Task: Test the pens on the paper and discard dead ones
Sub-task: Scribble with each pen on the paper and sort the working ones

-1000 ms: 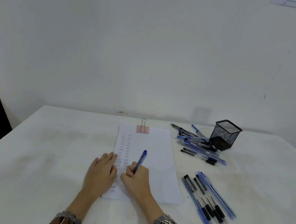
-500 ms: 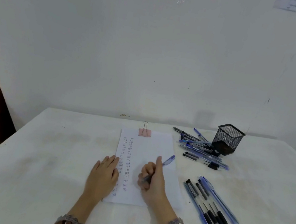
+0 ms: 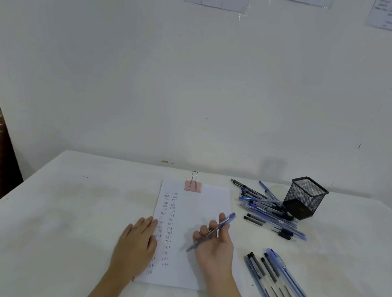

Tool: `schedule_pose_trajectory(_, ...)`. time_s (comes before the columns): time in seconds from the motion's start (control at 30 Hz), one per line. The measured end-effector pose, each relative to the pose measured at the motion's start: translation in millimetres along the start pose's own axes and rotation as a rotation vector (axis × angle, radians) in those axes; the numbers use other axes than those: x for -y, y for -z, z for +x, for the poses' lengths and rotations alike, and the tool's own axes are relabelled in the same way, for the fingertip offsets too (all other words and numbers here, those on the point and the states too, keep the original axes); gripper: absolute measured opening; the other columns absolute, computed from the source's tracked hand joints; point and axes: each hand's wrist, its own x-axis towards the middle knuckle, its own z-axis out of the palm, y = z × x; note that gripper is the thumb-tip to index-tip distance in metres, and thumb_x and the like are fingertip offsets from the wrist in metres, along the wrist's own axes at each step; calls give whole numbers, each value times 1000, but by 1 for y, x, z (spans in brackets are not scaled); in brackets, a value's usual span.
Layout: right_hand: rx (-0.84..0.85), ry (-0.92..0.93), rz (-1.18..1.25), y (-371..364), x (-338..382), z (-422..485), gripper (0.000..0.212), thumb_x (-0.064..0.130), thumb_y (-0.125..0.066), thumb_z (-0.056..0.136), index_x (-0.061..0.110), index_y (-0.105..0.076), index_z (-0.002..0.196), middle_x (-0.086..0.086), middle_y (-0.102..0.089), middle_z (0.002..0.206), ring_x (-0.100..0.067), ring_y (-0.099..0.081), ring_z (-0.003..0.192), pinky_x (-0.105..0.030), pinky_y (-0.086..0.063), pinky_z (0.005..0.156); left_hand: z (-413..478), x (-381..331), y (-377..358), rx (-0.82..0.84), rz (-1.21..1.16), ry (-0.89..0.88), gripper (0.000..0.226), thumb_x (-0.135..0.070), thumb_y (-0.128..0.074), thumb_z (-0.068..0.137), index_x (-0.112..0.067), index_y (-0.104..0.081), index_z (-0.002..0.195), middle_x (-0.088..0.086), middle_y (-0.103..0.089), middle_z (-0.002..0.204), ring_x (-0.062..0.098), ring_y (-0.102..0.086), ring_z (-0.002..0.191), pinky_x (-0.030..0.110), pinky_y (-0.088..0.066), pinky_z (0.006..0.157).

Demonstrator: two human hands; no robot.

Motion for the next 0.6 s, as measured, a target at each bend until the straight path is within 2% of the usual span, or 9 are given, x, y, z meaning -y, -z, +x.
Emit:
schedule_pose_trajectory(0.03,-14,10,23,1,-1,0,25,27,-35,99,21,-56,87,4,-47,56,-13,-38,44,-24,-32,52,0,0,1,3,0,3,92,-50,11,68,-18,-29,144,-4,-27,151,13,-19,142,26,-7,113)
schedule_pose_trajectory(0.1,-54,20,40,4,-3,1,26,23,-33,101,18,-53,85,3,-43,51,-11,-35,38,-21,-33,43,-1,-1,3,12,7,13,94,-50,14,66,-19,-26,145,-5,-24,153,12,-16,142,25,-3,112)
schedule_pose_trajectory(0.2,-113,54,6,11,-4,1,32,26,-28,103,15,-53,86,5,-38,45,-8,-27,30,-16,-26,33,-2,-3,6,20,14,24,96,-50,16,63,-21,-22,146,-7,-20,154,10,-12,143,23,0,112)
schedule_pose_trajectory(0.3,-129,118,-52,8,0,-2,31,25,-28,103,14,-49,83,7,-34,42,-5,-23,29,-14,-21,31,-2,-3,7,34,34,30,98,-49,18,61,-22,-20,147,-8,-17,154,9,-10,143,24,-2,114)
schedule_pose_trajectory(0.37,-118,193,-204,0,16,-7,26,20,-31,102,14,-50,85,6,-36,46,-5,-25,32,-14,-22,33,-2,-3,7,44,25,35,98,-50,17,61,-21,-20,147,-9,-18,154,9,-10,143,26,-3,115)
schedule_pose_trajectory(0.43,-133,353,-635,-2,46,-10,22,16,-35,101,12,-55,95,1,-46,60,-9,-36,44,-22,-31,42,-1,-3,6,54,12,38,98,-51,16,61,-21,-21,147,-8,-19,154,10,-11,143,27,-4,115)
schedule_pose_trajectory(0.47,-171,442,-978,1,64,-10,20,14,-39,100,10,-58,102,-2,-52,71,-14,-43,55,-27,-35,52,-1,-3,6,55,7,39,99,-51,16,61,-20,-22,146,-8,-20,154,10,-11,143,28,-4,116)
schedule_pose_trajectory(0.53,-330,601,-1641,16,102,-5,21,10,-48,94,6,-62,109,-10,-62,94,-24,-52,80,-29,-37,71,-1,-4,7,53,6,37,99,-51,16,60,-20,-23,146,-7,-20,154,11,-12,143,28,-5,116)
schedule_pose_trajectory(0.6,-520,523,-1918,33,133,-1,26,10,-51,91,12,-62,114,-15,-63,111,-31,-55,98,-33,-41,81,0,-5,8,57,29,36,100,-51,17,59,-21,-22,146,-8,-19,154,10,-11,143,28,-5,115)
